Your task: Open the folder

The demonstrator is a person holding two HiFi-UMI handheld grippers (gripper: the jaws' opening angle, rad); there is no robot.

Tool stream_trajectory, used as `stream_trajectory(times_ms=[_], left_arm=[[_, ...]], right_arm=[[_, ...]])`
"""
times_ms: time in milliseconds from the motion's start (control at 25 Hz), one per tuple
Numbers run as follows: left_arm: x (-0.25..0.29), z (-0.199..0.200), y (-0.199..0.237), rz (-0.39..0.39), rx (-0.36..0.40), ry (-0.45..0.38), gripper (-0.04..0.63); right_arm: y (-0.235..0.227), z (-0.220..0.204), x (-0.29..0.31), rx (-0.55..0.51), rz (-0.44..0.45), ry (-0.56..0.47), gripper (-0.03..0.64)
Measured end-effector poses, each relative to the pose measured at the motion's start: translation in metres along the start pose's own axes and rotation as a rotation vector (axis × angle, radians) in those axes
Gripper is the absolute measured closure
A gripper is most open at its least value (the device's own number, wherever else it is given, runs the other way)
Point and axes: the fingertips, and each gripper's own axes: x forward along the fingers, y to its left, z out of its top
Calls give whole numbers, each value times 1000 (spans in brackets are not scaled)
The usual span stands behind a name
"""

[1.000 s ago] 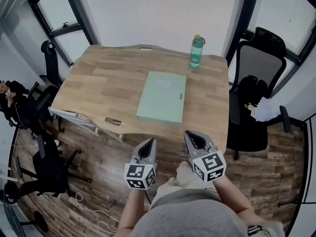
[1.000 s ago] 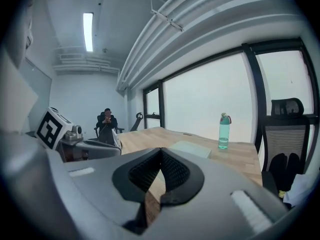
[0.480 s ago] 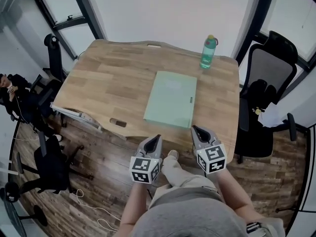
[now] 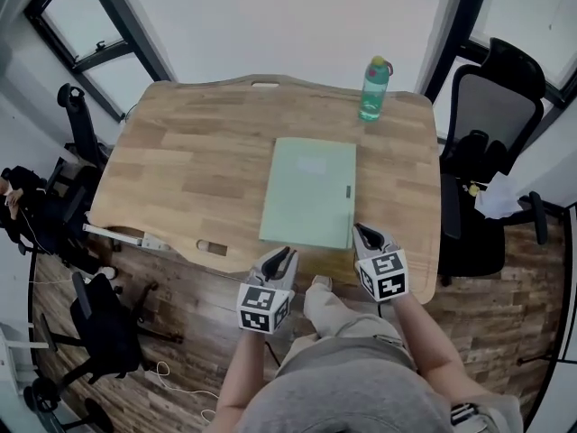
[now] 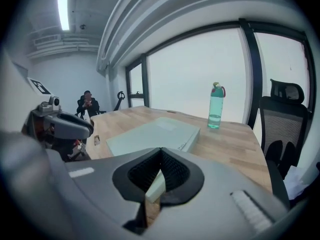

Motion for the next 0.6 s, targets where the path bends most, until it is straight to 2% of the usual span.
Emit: stream_trajectory(times_ms=[360,480,600], left_arm=[[42,-23,15,-82,145,192,386],[52,-39,20,-84,225,266,325],[59,-50,28,-63,289,306,265]], right_arm=[[-21,-31,38,43,-15,124,615],[-24,-38,45,46,-14,156,615],[-26,-45,50,46,-15,184,615]])
